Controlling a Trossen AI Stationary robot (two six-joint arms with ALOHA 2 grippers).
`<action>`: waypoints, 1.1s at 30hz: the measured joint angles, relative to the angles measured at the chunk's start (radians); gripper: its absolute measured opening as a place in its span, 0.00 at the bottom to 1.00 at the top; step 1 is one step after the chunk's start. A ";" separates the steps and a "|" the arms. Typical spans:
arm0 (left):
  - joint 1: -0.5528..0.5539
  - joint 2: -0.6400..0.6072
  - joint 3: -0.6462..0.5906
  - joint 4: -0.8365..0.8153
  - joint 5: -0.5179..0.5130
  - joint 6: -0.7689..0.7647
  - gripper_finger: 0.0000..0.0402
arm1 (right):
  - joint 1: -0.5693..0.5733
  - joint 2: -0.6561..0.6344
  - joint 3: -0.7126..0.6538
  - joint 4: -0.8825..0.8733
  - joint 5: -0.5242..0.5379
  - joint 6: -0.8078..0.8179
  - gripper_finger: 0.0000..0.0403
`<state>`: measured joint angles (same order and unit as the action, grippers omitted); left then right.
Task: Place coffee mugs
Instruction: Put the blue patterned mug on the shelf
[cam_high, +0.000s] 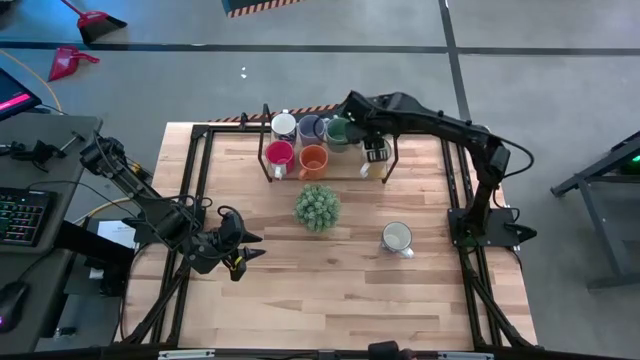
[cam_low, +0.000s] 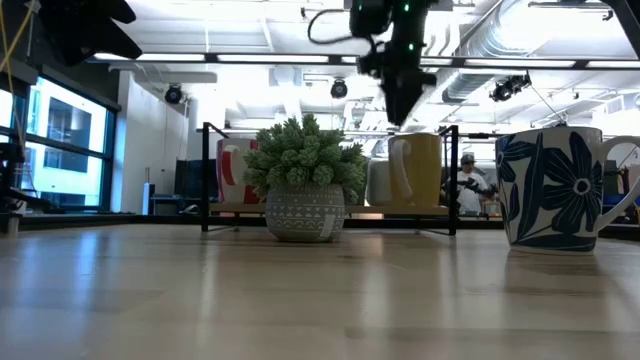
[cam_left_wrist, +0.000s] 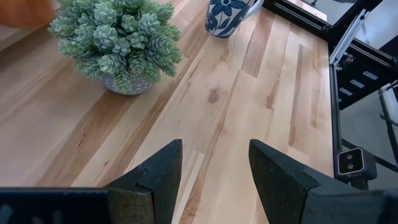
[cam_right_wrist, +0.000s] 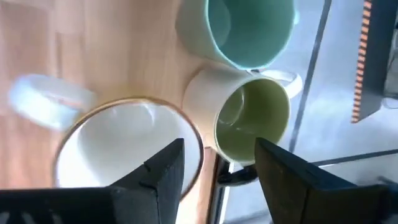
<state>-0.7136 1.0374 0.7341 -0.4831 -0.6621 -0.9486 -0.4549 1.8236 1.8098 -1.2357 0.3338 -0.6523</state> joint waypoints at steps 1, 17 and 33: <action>0.000 0.000 0.000 -0.003 0.000 0.000 0.43 | 0.000 0.000 0.028 -0.030 -0.007 0.015 0.43; 0.000 0.000 0.000 -0.006 0.000 0.020 0.43 | -0.003 -0.034 0.297 -0.336 -0.354 0.342 0.43; 0.000 0.000 0.000 0.096 0.084 0.142 0.43 | 0.103 -0.038 0.295 -0.335 -0.735 0.642 0.43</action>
<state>-0.7136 1.0377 0.7345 -0.3868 -0.5782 -0.8070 -0.3520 1.7855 2.1052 -1.5711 -0.4009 -0.0098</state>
